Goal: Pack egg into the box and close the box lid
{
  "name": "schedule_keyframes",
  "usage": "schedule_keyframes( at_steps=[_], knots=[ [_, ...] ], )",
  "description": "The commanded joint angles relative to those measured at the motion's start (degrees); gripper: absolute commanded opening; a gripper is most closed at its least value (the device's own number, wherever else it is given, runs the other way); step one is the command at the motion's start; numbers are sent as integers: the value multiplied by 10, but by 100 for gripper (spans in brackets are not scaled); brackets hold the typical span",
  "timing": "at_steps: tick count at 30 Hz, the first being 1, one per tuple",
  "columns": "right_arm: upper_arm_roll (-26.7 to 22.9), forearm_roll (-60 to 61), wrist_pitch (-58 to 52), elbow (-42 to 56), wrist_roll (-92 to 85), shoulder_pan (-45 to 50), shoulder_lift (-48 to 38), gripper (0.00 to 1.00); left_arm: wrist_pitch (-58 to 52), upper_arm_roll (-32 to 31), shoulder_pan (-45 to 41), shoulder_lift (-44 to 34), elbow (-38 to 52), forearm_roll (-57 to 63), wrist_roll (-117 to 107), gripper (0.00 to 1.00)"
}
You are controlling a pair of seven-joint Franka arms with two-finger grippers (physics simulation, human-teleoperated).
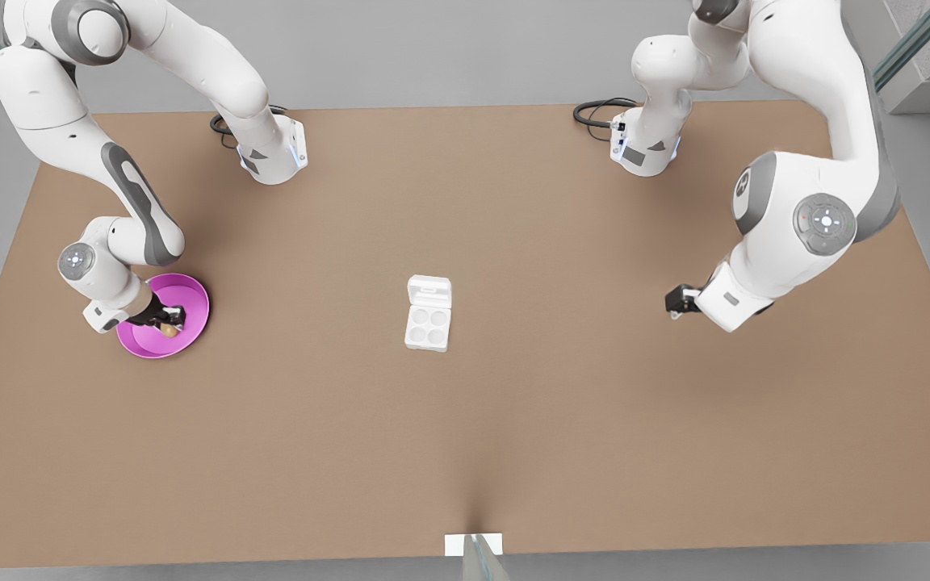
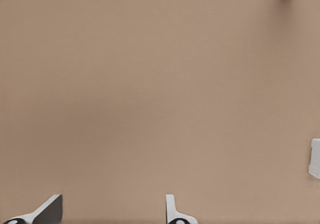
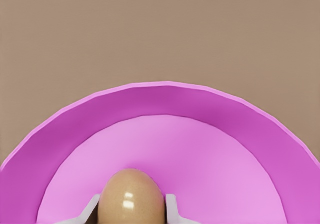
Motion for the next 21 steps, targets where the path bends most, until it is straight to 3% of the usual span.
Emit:
schedule_keyframes(
  at_steps=[1, 6, 11, 13, 14, 15, 16, 17, 20, 21],
  knots=[
    [0, 0, 2, 0, 1, 2, 1, 50, 3, 0, 2, 2, 0, 0, -2, 100],
    [0, 0, -4, 2, 0, 2, -8, 48, 3, 0, 0, 2, 3, -1, -2, 100],
    [23, -1, -112, 4, 1, -7, -97, 47, 1, 0, 5, 3, 0, -4, -2, 100],
    [61, 45, -175, 65, 7, 26, -96, 47, 2, 0, 4, 4, 0, -4, -2, 100],
    [53, 85, -207, 115, 24, 95, -82, 47, 2, 0, 4, 5, 0, -4, -2, 100],
    [11, 103, -246, 184, 62, 186, -50, 47, 2, 0, 5, 5, 0, -4, -2, 100],
    [-119, 140, -280, 257, 70, 351, -26, 47, 2, 0, 4, 5, 0, -4, -2, 100],
    [-217, 194, -297, 350, 88, 487, 33, 47, 2, 0, 4, 5, 0, -4, -2, 100],
    [-360, 324, -327, 508, 118, 713, 145, 47, 1, 0, 4, 5, -1, -4, -2, 100],
    [-378, 344, -373, 559, 158, 758, 167, 47, 2, 0, 4, 5, 0, -4, -2, 100]
  ],
)
